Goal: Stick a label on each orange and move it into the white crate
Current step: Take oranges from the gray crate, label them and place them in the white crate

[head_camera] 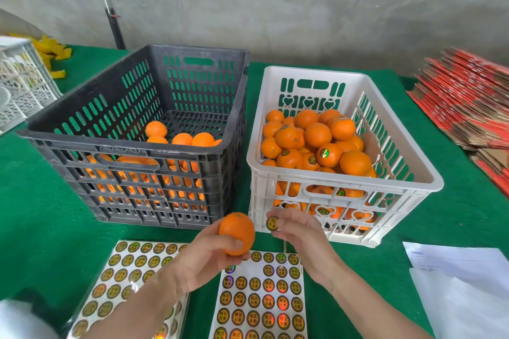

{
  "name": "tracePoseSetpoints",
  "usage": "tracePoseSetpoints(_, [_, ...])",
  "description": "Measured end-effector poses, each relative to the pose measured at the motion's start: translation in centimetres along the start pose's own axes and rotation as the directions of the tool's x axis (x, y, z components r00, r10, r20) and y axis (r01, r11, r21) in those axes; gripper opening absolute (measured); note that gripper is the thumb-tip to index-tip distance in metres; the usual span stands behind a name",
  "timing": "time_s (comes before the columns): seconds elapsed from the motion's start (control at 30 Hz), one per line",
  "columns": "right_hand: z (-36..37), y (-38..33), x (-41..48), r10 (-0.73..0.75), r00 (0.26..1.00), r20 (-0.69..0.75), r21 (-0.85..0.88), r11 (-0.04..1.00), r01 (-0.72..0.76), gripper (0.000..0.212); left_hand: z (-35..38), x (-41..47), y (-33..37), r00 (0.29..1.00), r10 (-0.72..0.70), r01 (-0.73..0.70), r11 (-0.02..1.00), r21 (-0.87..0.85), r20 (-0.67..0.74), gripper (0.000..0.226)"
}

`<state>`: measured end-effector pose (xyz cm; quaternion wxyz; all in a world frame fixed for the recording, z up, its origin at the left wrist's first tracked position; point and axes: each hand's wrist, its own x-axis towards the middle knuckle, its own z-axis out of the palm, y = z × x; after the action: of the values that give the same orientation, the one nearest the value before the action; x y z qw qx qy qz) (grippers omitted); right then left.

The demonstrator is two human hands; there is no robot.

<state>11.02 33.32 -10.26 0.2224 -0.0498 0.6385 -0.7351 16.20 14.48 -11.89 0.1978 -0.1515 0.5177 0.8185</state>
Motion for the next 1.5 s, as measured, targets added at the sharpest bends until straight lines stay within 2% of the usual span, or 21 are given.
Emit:
tracePoseSetpoints(0.1, [0.8, -2.2, -0.3, -0.035, 0.994, 0.105, -0.133, 0.99, 0.049, 0.008, 0.8, 0.1, 1.1, 0.998, -0.045, 0.053, 0.976, -0.211, 0.042, 0.078])
tracePoseSetpoints(0.17, [1.4, -3.2, -0.4, -0.031, 0.988, 0.151, -0.254, 0.965, 0.069, 0.014, 1.4, 0.1, 1.6, 0.997, -0.046, 0.058, 0.973, -0.222, 0.061, 0.071])
tracePoseSetpoints(0.23, [1.9, -3.6, -0.3, -0.039, 0.982, 0.187, -0.4, 0.91, 0.112, 0.02, 1.8, 0.0, 1.9, 0.997, -0.026, 0.042, 0.975, -0.217, 0.074, 0.079])
tracePoseSetpoints(0.3, [2.2, -3.8, -0.2, -0.05, 0.977, 0.206, -0.505, 0.85, 0.15, 0.016, 2.1, -0.1, 2.0, 0.996, -0.013, 0.031, 0.98, -0.196, 0.091, 0.082])
tracePoseSetpoints(0.43, [2.4, -3.9, 0.2, -0.06, 0.971, 0.23, -0.605, 0.773, 0.191, 0.018, 2.4, 0.0, 2.1, 0.998, -0.013, 0.027, 0.979, -0.2, 0.069, 0.053])
tracePoseSetpoints(0.57, [2.6, -3.9, 0.3, -0.094, 0.965, 0.245, -0.671, 0.702, 0.239, 0.019, 2.7, -0.2, 2.2, 0.998, -0.014, 0.028, 0.975, -0.221, 0.066, 0.044])
tracePoseSetpoints(0.67, [2.7, -3.7, 0.3, -0.186, 0.951, 0.247, -0.718, 0.624, 0.308, 0.013, 2.8, -0.1, 2.2, 0.999, -0.014, 0.025, 0.973, -0.228, 0.05, 0.047])
tracePoseSetpoints(0.77, [2.8, -3.5, 0.1, -0.277, 0.929, 0.244, -0.731, 0.577, 0.364, 0.01, 2.7, -0.2, 2.2, 0.999, -0.008, 0.016, 0.979, -0.203, 0.038, 0.048])
tracePoseSetpoints(0.93, [2.9, -3.6, -0.4, -0.335, 0.906, 0.257, -0.757, 0.514, 0.405, 0.013, 2.6, -0.4, 2.3, 1.0, 0.009, -0.008, 0.995, -0.101, 0.012, 0.048])
tracePoseSetpoints(1.07, [2.8, -4.2, -1.4, -0.338, 0.92, 0.2, -0.693, 0.616, 0.376, 0.043, 3.4, -1.1, 2.6, 0.999, 0.043, -0.042, 0.997, -0.07, 0.015, 0.058])
tracePoseSetpoints(1.13, [2.9, -4.9, -2.0, -0.362, 0.891, 0.275, -0.667, 0.596, 0.448, 0.058, 4.4, -1.6, 3.6, 0.992, 0.11, -0.108, 0.994, -0.034, 0.062, 0.053])
tracePoseSetpoints(1.2, [3.0, -6.1, -2.0, -0.42, 0.848, 0.323, -0.652, 0.551, 0.521, 0.068, 5.7, -2.2, 5.5, 0.977, 0.193, -0.201, 0.975, 0.091, 0.088, 0.053])
tracePoseSetpoints(1.27, [2.9, -8.2, -1.3, -0.533, 0.797, 0.284, -0.622, 0.531, 0.576, 0.066, 6.9, -2.5, 8.3, 0.938, 0.331, -0.344, 0.862, 0.372, 0.102, 0.059])
tracePoseSetpoints(1.33, [2.4, -11.0, 0.2, -0.637, 0.741, 0.211, -0.593, 0.52, 0.615, 0.061, 7.2, -2.4, 11.7, 0.842, 0.512, -0.5, 0.626, 0.598, 0.168, 0.063])
tracePoseSetpoints(1.37, [1.8, -12.3, 1.3, -0.657, 0.737, 0.159, -0.608, 0.523, 0.598, 0.058, 6.9, -1.9, 13.5, 0.777, 0.608, -0.524, 0.482, 0.702, 0.162, 0.059])
tracePoseSetpoints(1.4, [1.1, -13.5, 2.7, -0.651, 0.752, 0.107, -0.653, 0.524, 0.547, 0.057, 6.2, -1.1, 15.2, 0.7, 0.703, -0.483, 0.336, 0.809, 0.126, 0.05])
tracePoseSetpoints(1.43, [0.1, -14.4, 4.3, -0.608, 0.791, 0.064, -0.726, 0.515, 0.455, 0.057, 5.1, -0.2, 16.6, 0.636, 0.768, -0.376, 0.225, 0.899, 0.074, 0.037])
tracePoseSetpoints(1.47, [-1.0, -14.9, 6.0, -0.528, 0.849, 0.031, -0.802, 0.494, 0.337, 0.058, 3.8, 0.8, 17.7, 0.609, 0.793, -0.246, 0.155, 0.957, 0.028, 0.027])
tracePoseSetpoints(1.5, [-2.1, -15.1, 7.6, -0.418, 0.908, 0.006, -0.866, 0.452, 0.214, 0.057, 2.5, 1.6, 18.4, 0.622, 0.783, -0.129, 0.116, 0.985, -0.011, 0.023])
